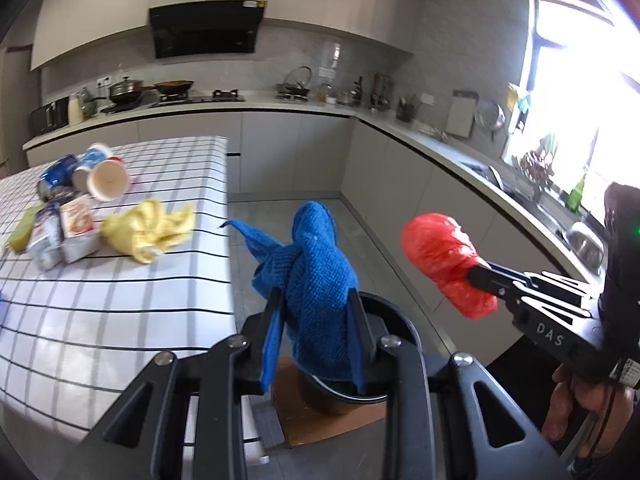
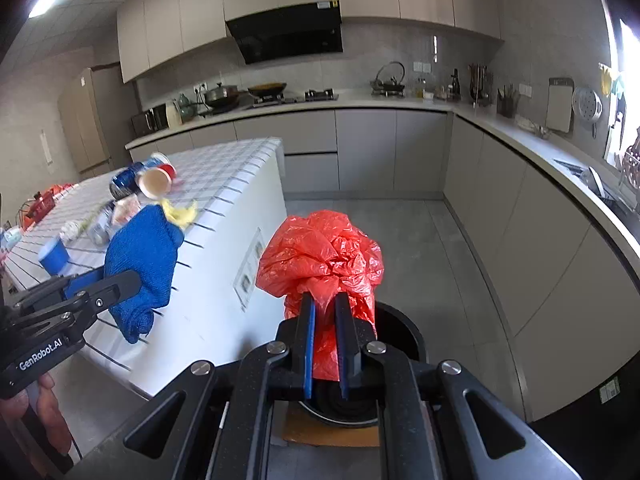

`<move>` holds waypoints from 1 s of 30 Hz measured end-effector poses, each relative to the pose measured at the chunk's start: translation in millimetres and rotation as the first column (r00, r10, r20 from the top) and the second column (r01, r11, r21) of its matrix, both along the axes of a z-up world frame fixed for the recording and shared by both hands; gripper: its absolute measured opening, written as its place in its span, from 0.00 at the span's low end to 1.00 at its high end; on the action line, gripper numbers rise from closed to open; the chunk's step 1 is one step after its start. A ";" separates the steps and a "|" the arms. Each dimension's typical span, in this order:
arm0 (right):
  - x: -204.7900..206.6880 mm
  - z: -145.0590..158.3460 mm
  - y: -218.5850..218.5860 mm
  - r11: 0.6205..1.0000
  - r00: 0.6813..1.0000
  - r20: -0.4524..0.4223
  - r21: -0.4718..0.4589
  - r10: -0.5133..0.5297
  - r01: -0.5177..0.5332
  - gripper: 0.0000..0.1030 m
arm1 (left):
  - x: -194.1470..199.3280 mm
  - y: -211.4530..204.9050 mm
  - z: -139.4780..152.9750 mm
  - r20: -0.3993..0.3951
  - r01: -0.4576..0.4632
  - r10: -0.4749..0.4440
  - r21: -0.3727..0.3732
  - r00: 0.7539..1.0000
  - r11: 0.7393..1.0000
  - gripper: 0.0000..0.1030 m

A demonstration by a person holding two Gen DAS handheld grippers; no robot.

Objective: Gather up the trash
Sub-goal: 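Carry the blue cloth and red bag over the black bin with both tools, then open both tools to drop the cloth and bag into the bin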

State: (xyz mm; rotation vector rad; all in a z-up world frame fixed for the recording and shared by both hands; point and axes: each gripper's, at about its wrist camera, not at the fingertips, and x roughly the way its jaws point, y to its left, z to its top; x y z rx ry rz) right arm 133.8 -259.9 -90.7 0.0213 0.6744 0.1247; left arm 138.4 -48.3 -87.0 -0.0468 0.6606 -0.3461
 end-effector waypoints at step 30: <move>98.1 -144.3 -100.7 0.987 0.963 -0.230 -0.049 0.139 -0.154 0.95 | 39.4 -71.1 -129.9 -0.225 -0.149 0.162 0.076 0.961 0.986 0.77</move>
